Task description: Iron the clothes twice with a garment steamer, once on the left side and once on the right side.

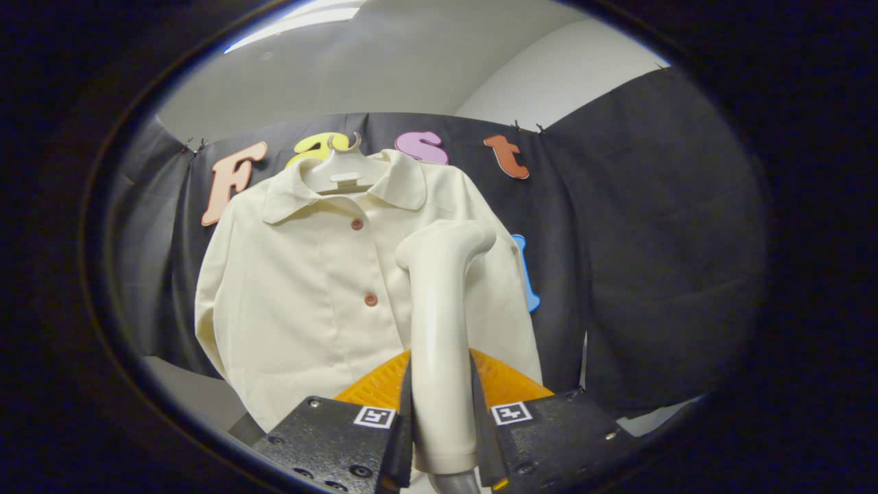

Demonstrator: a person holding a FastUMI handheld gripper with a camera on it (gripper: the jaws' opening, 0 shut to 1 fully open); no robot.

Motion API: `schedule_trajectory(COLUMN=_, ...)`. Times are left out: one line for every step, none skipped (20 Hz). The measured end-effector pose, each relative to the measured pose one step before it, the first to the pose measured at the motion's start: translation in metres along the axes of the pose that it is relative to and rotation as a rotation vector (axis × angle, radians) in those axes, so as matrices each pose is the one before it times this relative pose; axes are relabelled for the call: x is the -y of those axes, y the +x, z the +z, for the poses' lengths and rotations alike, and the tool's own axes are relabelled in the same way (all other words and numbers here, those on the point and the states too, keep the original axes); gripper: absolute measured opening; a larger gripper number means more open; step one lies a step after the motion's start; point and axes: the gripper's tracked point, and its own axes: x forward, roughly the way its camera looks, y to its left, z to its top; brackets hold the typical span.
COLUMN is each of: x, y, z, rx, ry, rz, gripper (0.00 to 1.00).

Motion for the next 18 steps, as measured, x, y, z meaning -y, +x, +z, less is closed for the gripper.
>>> schedule_trajectory(x=0.00273, y=-0.00193, z=-0.01019, rx=-0.01193, ry=-0.00089, rz=-0.00120, gripper=0.36)
schedule_trajectory(x=0.00223, y=-0.00183, z=-0.01199, rx=-0.01611, ry=-0.00467, rz=-0.00463, gripper=0.36)
schedule_trajectory(x=0.00162, y=-0.00166, z=-0.00992, rx=-0.01020, ry=-0.00097, rz=-0.00420, gripper=0.36)
schedule_trajectory(x=0.00331, y=-0.00293, z=-0.00783, rx=-0.01078, ry=0.00932, rz=-0.00213, gripper=0.36)
schedule_trajectory(x=0.00345, y=-0.00207, z=-0.00874, rx=-0.00947, ry=0.02286, rz=-0.00002, gripper=0.36)
schedule_trajectory(x=0.00213, y=-0.00120, z=-0.00872, rx=-0.00688, ry=0.02471, rz=-0.00213, gripper=0.36)
schedule_trajectory(x=0.00284, y=-0.00066, z=-0.01146, rx=-0.02268, ry=0.01006, rz=-0.00626, gripper=0.36)
schedule_trajectory(x=0.00472, y=0.00009, z=-0.01152, rx=-0.01584, ry=0.00311, rz=-0.00840, gripper=0.36)
schedule_trajectory(x=0.00511, y=-0.00152, z=-0.01004, rx=-0.01601, ry=0.00730, rz=-0.00541, gripper=0.36)
schedule_trajectory(x=0.00329, y=-0.00296, z=-0.00971, rx=-0.01463, ry=0.01186, rz=-0.00496, gripper=0.36)
schedule_trajectory(x=0.00464, y=-0.00074, z=-0.00874, rx=-0.01438, ry=0.00755, rz=-0.00848, gripper=0.36)
schedule_trajectory(x=0.00704, y=-0.00143, z=-0.00995, rx=-0.01300, ry=0.00413, rz=-0.01043, gripper=0.36)
schedule_trajectory(x=0.00370, y=-0.00197, z=-0.00810, rx=-0.01391, ry=0.00504, rz=-0.00468, gripper=0.36)
schedule_trajectory(x=0.00337, y=-0.00026, z=-0.00769, rx=-0.00936, ry=0.00306, rz=-0.00722, gripper=0.36)
schedule_trajectory(x=0.00335, y=-0.00064, z=-0.00691, rx=-0.01196, ry=-0.00316, rz=-0.00669, gripper=0.36)
schedule_trajectory(x=0.00349, y=-0.00265, z=-0.00679, rx=-0.00921, ry=-0.00031, rz=-0.00616, gripper=0.36)
schedule_trajectory(x=0.00326, y=-0.00170, z=-0.00604, rx=-0.01040, ry=-0.00046, rz=-0.00522, gripper=0.37)
schedule_trajectory(x=0.00399, y=-0.00182, z=-0.00769, rx=-0.01297, ry=-0.00316, rz=-0.00629, gripper=0.37)
